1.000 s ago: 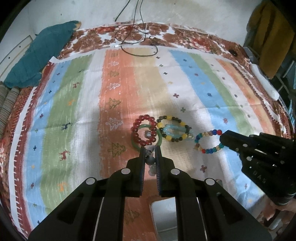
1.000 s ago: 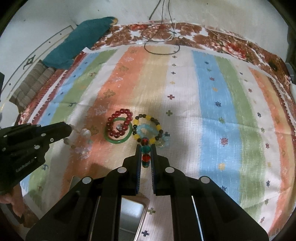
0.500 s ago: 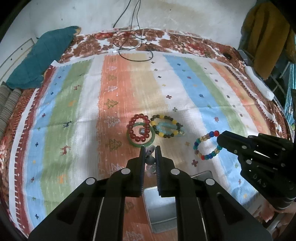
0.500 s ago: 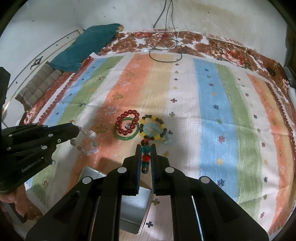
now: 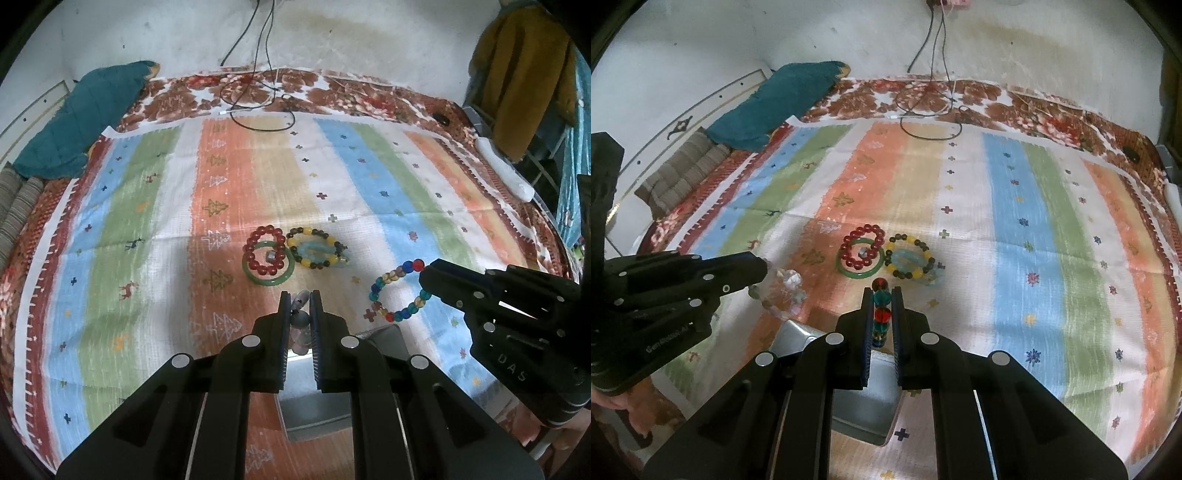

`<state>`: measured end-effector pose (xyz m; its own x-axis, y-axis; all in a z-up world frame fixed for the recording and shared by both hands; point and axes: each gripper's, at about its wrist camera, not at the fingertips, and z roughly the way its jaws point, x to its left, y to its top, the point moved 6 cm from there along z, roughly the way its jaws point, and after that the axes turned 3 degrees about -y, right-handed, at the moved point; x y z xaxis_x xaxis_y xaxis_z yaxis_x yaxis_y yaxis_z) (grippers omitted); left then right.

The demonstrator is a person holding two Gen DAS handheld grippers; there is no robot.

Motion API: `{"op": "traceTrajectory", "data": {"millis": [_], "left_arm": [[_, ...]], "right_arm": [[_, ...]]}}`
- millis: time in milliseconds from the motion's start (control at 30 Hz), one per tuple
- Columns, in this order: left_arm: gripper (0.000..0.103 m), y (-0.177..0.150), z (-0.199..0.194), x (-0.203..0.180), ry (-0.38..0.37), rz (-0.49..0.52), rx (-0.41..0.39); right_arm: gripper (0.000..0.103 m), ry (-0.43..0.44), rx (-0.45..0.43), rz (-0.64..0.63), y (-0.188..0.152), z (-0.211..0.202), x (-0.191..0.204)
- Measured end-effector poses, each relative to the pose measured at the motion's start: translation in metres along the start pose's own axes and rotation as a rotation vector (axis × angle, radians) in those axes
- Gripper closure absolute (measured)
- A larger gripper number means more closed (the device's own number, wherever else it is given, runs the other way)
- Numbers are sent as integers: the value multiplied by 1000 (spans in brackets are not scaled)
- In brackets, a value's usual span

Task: Organize jewelry
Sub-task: 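Carry both bracelets into the silver tin and open both tools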

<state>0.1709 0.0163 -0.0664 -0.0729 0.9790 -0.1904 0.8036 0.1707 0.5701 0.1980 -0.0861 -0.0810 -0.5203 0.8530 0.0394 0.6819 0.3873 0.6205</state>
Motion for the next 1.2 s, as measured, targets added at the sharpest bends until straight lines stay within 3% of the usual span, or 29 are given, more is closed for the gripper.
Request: {"op": "traceTrajectory", "data": {"millis": [733,1100,1200], "left_arm": [[93,-27,-25,-13,-21,35,-30],[93,-46,-26,-15,-33,31,0],[91,-47,-23,-9,-10,7,8]], "right_arm": [[93,19,-3,-20,-28,-19,13],[93,48,23,-44,-44,-22,23],[91,20,46,-23,-45,-17,18]]}}
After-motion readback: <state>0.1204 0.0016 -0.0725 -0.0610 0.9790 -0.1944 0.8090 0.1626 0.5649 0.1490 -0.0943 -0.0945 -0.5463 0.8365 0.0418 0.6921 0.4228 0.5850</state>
